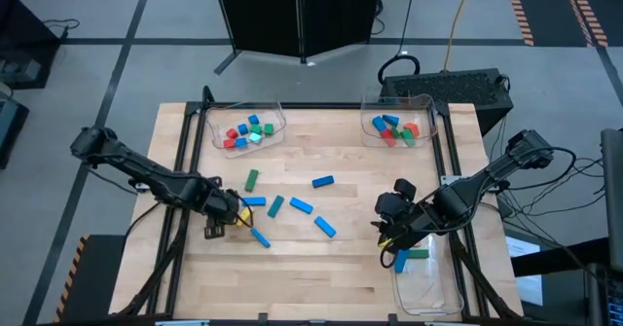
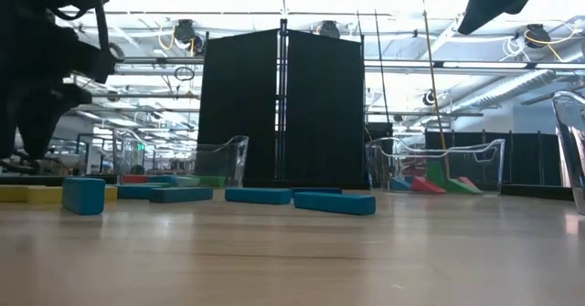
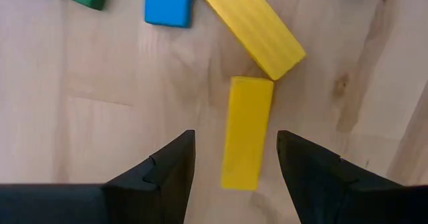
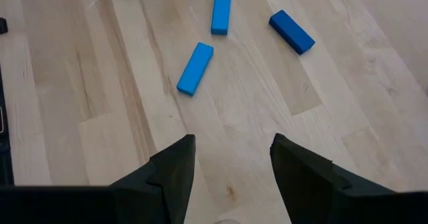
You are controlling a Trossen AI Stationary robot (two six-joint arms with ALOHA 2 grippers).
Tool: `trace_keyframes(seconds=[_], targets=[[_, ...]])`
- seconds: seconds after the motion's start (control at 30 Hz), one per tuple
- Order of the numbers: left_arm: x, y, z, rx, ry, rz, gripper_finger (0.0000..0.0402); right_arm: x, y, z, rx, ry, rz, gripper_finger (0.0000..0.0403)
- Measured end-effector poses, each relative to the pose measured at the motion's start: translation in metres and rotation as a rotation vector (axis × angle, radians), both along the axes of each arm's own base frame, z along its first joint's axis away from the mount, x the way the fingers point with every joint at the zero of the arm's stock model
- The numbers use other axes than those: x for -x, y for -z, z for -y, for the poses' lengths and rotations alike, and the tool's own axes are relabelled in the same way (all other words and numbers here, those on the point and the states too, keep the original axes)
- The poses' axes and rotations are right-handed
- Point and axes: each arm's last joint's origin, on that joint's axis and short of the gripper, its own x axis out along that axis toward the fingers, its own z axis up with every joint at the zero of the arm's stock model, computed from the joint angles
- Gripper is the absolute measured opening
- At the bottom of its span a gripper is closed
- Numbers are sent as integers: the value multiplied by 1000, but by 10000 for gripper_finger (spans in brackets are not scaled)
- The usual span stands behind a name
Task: Sort blocks by size
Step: Put the yellow rectangular block into the bottom right transparent bin
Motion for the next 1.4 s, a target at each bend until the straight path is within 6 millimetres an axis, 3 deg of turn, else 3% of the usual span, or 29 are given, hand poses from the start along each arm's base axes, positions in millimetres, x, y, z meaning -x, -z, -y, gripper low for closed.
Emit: trace_keyframes(seconds=[0.4, 0.67, 0.93, 1.13, 1.4], targets=[[13, 40, 2, 48, -26, -44, 212, 0, 0, 0, 2, 0, 0, 187], [17, 47, 0, 44, -48, -33, 206, -1, 0, 0, -1, 1, 7, 187], [14, 47, 2, 55, -42, -3, 91, -2, 0, 0, 29, 27, 32, 187], [10, 43, 3, 26, -44, 30, 89, -19, 15, -8, 61, 45, 42, 187], [-12, 19, 5, -146, -58, 230, 89, -64, 48, -12, -10, 113, 80, 187]])
